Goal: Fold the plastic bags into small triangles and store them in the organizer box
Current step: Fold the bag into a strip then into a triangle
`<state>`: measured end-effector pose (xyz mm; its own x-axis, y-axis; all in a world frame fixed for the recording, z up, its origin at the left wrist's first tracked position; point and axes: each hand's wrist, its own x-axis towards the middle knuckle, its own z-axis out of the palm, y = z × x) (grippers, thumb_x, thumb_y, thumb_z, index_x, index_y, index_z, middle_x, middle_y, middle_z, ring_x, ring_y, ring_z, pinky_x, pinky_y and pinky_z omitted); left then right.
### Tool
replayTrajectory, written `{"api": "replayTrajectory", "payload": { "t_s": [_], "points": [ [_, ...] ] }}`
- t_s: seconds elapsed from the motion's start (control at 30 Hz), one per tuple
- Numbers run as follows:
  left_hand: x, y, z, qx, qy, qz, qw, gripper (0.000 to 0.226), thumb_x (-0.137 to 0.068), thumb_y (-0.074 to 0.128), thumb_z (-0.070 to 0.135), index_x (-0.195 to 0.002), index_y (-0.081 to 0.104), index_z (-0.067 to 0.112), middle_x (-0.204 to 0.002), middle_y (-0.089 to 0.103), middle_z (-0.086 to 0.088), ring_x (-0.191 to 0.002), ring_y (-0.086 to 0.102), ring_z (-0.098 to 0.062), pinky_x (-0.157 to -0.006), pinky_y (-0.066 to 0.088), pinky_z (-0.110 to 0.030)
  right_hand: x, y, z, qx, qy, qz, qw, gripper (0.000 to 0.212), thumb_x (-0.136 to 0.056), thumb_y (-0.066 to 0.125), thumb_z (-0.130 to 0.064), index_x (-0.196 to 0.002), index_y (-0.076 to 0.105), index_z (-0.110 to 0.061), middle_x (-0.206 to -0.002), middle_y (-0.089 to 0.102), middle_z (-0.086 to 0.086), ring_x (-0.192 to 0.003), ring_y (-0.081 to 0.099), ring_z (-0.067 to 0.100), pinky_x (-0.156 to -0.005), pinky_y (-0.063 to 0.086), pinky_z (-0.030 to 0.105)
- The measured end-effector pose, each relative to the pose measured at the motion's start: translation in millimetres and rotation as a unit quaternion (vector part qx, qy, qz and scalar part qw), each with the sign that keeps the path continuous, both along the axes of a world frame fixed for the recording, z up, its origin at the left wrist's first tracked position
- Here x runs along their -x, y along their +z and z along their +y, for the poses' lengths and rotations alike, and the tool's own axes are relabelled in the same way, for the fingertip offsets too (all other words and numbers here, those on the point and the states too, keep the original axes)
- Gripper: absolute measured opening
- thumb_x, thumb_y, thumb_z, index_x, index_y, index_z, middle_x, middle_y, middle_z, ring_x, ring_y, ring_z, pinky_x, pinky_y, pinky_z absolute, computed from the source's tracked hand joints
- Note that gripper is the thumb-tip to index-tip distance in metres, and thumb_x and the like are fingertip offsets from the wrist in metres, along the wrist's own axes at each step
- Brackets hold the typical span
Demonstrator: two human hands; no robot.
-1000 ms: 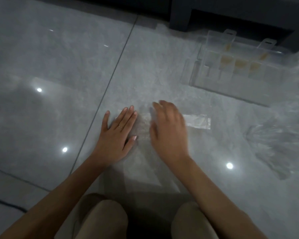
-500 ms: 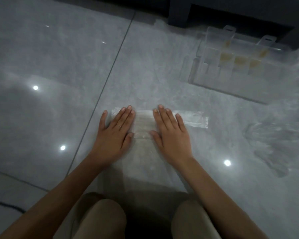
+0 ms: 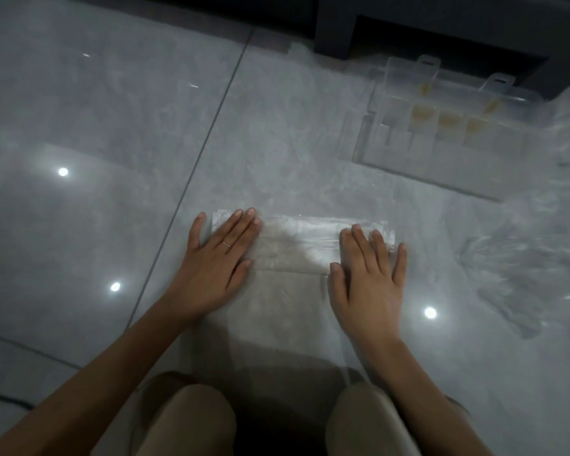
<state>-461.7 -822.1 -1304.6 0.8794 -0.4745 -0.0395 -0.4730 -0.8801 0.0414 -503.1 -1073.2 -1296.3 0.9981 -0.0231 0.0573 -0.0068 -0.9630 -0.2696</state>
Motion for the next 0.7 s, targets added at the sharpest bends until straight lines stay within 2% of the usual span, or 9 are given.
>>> {"api": "replayTrajectory", "payload": {
  "t_s": [0.07,0.17,0.27,0.33,0.43,0.5,0.57,0.63,0.7],
  "points": [
    [-1,0,0,0.002,0.002,0.006,1.000,0.058,-0.098,0.027,0.035,-0.151,0.027,0.013,-0.158,0.023,-0.005,-0.145,0.022,-0.016,-0.116,0.003,-0.051,1,4,-1,-0.033,-0.024,-0.032,0.999,0.042,-0.092,0.050,-0.026,-0.132,0.055,-0.013,-0.136,0.056,0.005,-0.135,0.040,0.023,-0.121,0.000,0.041],
    [-1,0,1,0.007,0.001,0.011,1.000,0.058,-0.098,0.026,0.035,-0.151,0.028,0.012,-0.158,0.023,-0.005,-0.145,0.023,-0.016,-0.116,0.005,-0.052,-3,16,-8,-0.162,-0.114,-0.069,0.978,0.040,-0.088,0.056,-0.021,-0.127,0.055,-0.014,-0.127,0.056,0.004,-0.124,0.044,0.018,-0.116,0.017,0.035],
    [-1,0,1,0.016,-0.001,0.010,1.000,0.057,-0.098,0.027,0.034,-0.151,0.030,0.011,-0.158,0.025,-0.005,-0.145,0.024,-0.017,-0.115,0.008,-0.054,-24,25,-28,-0.252,-0.166,-0.006,0.953,0.049,-0.085,0.051,-0.030,-0.132,0.054,-0.015,-0.132,0.045,0.006,-0.123,0.037,0.020,-0.106,0.022,0.028],
    [-1,-1,1,0.017,-0.003,0.008,1.000,0.057,-0.098,0.027,0.033,-0.150,0.031,0.010,-0.158,0.026,-0.006,-0.145,0.025,-0.018,-0.115,0.010,-0.055,-40,24,-44,-0.231,-0.123,0.042,0.964,0.043,-0.081,0.053,-0.035,-0.119,0.064,-0.018,-0.127,0.047,0.006,-0.120,0.040,0.024,-0.100,0.023,0.026],
    [-2,-1,2,0.014,-0.007,0.003,1.000,0.057,-0.098,0.028,0.032,-0.150,0.031,0.010,-0.157,0.027,-0.007,-0.145,0.027,-0.019,-0.114,0.011,-0.056,-58,22,-64,-0.159,-0.048,0.096,0.981,0.025,-0.079,0.063,-0.031,-0.096,0.071,-0.014,-0.120,0.052,0.009,-0.113,0.047,0.032,-0.091,0.026,0.026],
    [-1,-1,1,0.011,-0.009,0.000,1.000,0.057,-0.097,0.028,0.032,-0.150,0.032,0.010,-0.157,0.028,-0.007,-0.144,0.028,-0.019,-0.114,0.012,-0.056,-65,26,-70,-0.157,-0.024,0.134,0.978,0.014,-0.079,0.067,-0.030,-0.085,0.070,-0.017,-0.117,0.054,0.008,-0.112,0.049,0.032,-0.090,0.028,0.026],
    [-1,-1,1,0.008,-0.010,-0.002,1.000,0.057,-0.097,0.029,0.032,-0.150,0.032,0.010,-0.157,0.028,-0.007,-0.144,0.028,-0.019,-0.114,0.011,-0.056,-67,34,-72,-0.200,-0.025,0.137,0.970,0.006,-0.076,0.064,-0.032,-0.076,0.062,-0.027,-0.107,0.058,0.007,-0.108,0.053,0.032,-0.089,0.037,0.029],
    [-1,-1,2,0.003,-0.014,-0.002,1.000,0.057,-0.097,0.028,0.032,-0.150,0.032,0.011,-0.157,0.027,-0.006,-0.145,0.026,-0.018,-0.115,0.011,-0.056,-66,41,-72,-0.209,-0.025,0.131,0.969,0.007,-0.075,0.061,-0.035,-0.071,0.055,-0.035,-0.094,0.061,0.002,-0.097,0.057,0.024,-0.082,0.042,0.024],
    [-2,0,2,0.001,-0.020,-0.002,1.000,0.057,-0.097,0.028,0.032,-0.150,0.032,0.011,-0.157,0.027,-0.006,-0.145,0.026,-0.018,-0.114,0.011,-0.057,-63,47,-71,-0.211,-0.029,0.148,0.966,0.022,-0.082,0.068,-0.026,-0.068,0.053,-0.034,-0.079,0.059,-0.011,-0.077,0.056,0.005,-0.066,0.037,0.007]
  ]
}}
